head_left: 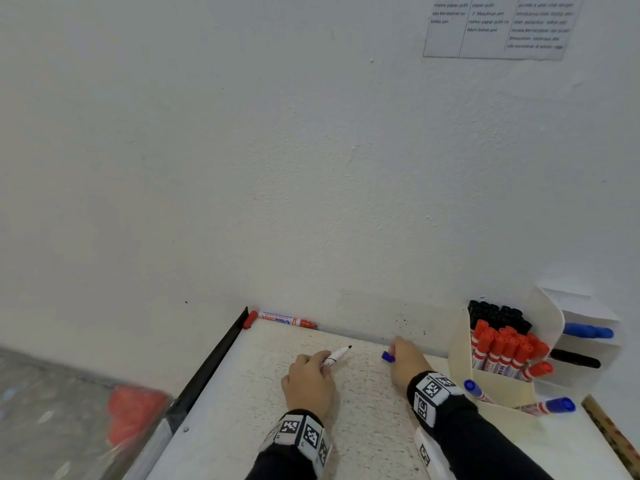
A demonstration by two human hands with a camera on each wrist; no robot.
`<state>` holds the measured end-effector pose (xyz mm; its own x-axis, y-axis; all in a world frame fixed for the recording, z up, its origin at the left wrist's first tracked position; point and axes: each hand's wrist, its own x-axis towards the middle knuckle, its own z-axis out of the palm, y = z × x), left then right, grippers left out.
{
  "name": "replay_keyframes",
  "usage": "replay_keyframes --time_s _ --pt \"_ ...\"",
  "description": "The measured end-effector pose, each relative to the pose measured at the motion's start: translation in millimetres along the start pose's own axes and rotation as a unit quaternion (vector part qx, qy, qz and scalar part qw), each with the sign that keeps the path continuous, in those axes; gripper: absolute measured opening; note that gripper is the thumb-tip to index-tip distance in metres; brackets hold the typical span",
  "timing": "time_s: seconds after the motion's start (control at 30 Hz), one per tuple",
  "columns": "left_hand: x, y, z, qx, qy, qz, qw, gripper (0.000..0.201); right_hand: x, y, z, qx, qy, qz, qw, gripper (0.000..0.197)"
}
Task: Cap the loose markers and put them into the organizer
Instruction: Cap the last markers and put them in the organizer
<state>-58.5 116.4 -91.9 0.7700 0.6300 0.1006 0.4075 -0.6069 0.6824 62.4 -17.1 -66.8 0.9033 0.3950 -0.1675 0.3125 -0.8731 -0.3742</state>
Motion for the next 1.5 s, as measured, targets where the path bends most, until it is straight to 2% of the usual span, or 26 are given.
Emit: replay_keyframes --time_s 0.07,0.13,0.27,0.33,0.4,0.47,0.5,0.6,0.63,0.73,0.8,0.87,1.0,1.07,1.13,1.2,1.27,1.33,1.43,1.5 --pt "0.9 -0.7 1.0 0.010 0.002 -0.002 1.000 0.035 -2.8 -5.8 -0.9 0.077 0.037 -0.079 0.993 0.021" --pt "0.2 0.3 0.2 0.010 -0.006 0.007 1.000 0.035 -8.1 -14.8 -3.5 0.106 0.033 -0.143 0.983 0.023" --pt "-1.5 3.0 2.7 -0.006 -0.043 0.047 0.998 0.035 -14.9 -21.9 -3.3 0.130 0.004 -0.186 0.974 0.024" --pt "-3.3 4.6 3.8 -0.029 -0.059 0.060 0.996 0.034 -16.8 -21.6 -3.0 0.171 0.012 -0.170 0.970 0.020" --pt "-5.3 6.1 3.4 -0.120 -0.080 0.051 0.988 0.031 -18.5 -23.3 -6.0 0.221 0.024 -0.130 0.966 0.015" --pt "-8.3 8.0 0.6 -0.202 -0.091 0.058 0.973 0.023 -19.3 -25.3 -9.3 0.201 0.033 -0.103 0.974 0.034" --pt "-9.5 9.0 -0.6 -0.208 -0.092 0.074 0.971 0.017 -20.2 -26.6 -10.6 0.185 0.030 -0.089 0.978 0.042" --pt "-8.5 9.9 -0.8 -0.232 -0.104 0.105 0.961 0.004 -22.2 -31.8 -10.5 0.162 0.017 -0.071 0.984 0.048" --pt "-9.3 10.7 -1.7 -0.243 -0.117 0.106 0.957 0.009 -23.0 -33.8 -10.5 0.160 0.014 -0.071 0.984 0.047" --pt "-11.2 12.9 -5.2 -0.306 -0.165 0.052 0.936 0.030 -26.4 -40.5 -13.6 0.163 0.024 -0.094 0.982 0.045" --pt "-11.5 14.7 -7.1 -0.381 -0.191 0.008 0.905 0.028 -29.1 -43.6 -17.2 0.177 0.027 -0.118 0.977 0.044" --pt "-11.5 16.3 -7.9 -0.418 -0.202 -0.005 0.886 0.025 -31.4 -45.1 -20.5 0.201 0.018 -0.131 0.971 0.041" --pt "-12.4 18.9 -7.5 -0.397 -0.201 0.009 0.896 0.024 -33.6 -42.3 -24.2 0.231 -0.016 -0.126 0.965 0.034" --pt "-13.6 23.2 -8.8 -0.397 -0.206 0.007 0.894 0.019 -36.4 -39.0 -24.4 0.258 0.007 -0.122 0.958 0.031" --pt "-10.8 26.9 -9.3 -0.376 -0.224 0.003 0.899 0.020 -40.8 -36.5 -26.6 0.290 0.052 -0.118 0.948 0.026" --pt "-0.5 25.7 -10.0 -0.321 -0.226 -0.007 0.920 0.023 -46.6 -35.3 -32.5 0.314 0.108 -0.124 0.935 0.019" --pt "18.6 15.6 -8.5 -0.206 -0.204 -0.016 0.957 0.037 -54.5 -32.4 -43.7 0.315 0.187 -0.145 0.919 0.011" --pt "36.8 6.2 -7.0 -0.061 -0.193 -0.031 0.979 0.045 -64.8 -26.2 -59.5 0.311 0.271 -0.174 0.894 0.006" --pt "53.5 1.0 -9.9 0.154 -0.169 -0.029 0.973 0.049 -82.4 -11.8 -85.2 0.284 0.371 -0.196 0.862 0.002" --pt "61.7 1.4 -12.8 0.220 -0.158 -0.010 0.963 0.052 -92.2 1.5 -99.2 0.269 0.411 -0.191 0.850 0.003"
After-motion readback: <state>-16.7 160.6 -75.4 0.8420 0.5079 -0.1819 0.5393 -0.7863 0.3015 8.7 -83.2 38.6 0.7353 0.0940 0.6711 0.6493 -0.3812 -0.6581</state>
